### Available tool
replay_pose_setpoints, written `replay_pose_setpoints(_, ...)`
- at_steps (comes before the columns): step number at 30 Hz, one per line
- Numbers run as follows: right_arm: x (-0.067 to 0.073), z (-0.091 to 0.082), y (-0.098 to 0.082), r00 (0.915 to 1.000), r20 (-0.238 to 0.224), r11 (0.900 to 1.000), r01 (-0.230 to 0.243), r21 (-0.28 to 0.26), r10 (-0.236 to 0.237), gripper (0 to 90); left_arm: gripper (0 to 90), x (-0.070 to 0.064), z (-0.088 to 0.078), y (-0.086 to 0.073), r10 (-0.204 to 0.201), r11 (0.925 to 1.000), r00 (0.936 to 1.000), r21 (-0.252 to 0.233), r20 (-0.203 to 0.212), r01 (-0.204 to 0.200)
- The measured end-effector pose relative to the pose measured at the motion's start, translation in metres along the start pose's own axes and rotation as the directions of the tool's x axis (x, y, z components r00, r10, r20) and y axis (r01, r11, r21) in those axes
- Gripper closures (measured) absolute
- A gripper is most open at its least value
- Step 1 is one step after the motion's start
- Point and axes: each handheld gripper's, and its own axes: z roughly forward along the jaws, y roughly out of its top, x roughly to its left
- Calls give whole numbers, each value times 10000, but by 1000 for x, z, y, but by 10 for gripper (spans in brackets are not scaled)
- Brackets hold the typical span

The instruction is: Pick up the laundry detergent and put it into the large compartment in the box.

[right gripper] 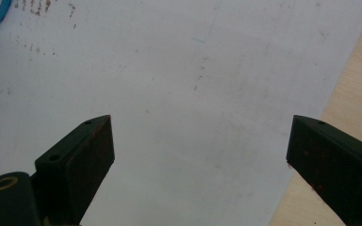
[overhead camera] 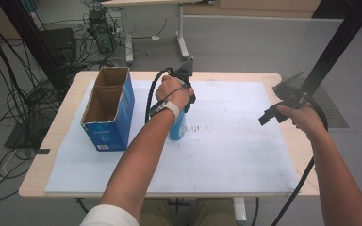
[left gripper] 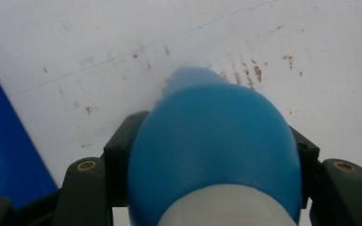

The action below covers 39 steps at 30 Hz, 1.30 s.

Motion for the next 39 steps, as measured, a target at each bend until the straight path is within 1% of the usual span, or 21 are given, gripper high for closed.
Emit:
replay_pose_setpoints(7,1,-1,0,10000,3,10000,-15,25,15,81,390,0,0,-1,70,10000,10000,-41,0,-70)
replay_pose_setpoints(14,2,-1,1,10000,17,10000,59,5,-59,80,389,0,0,-1,79,10000,10000,-29,2,-79)
replay_pose_setpoints(20,2,-1,1,10000,50,10000,0,36,0,81,389,0,0,-1,77,10000,10000,-45,-8,-77)
replay_pose_setpoints(24,3,-2,1,10000,56,10000,58,8,-58,81,388,0,0,-2,84,9999,10000,-63,-8,-84)
replay_pose_setpoints(39,6,-4,3,9999,91,10000,48,27,-48,81,387,-1,0,-4,99,9998,9999,-170,-47,-100)
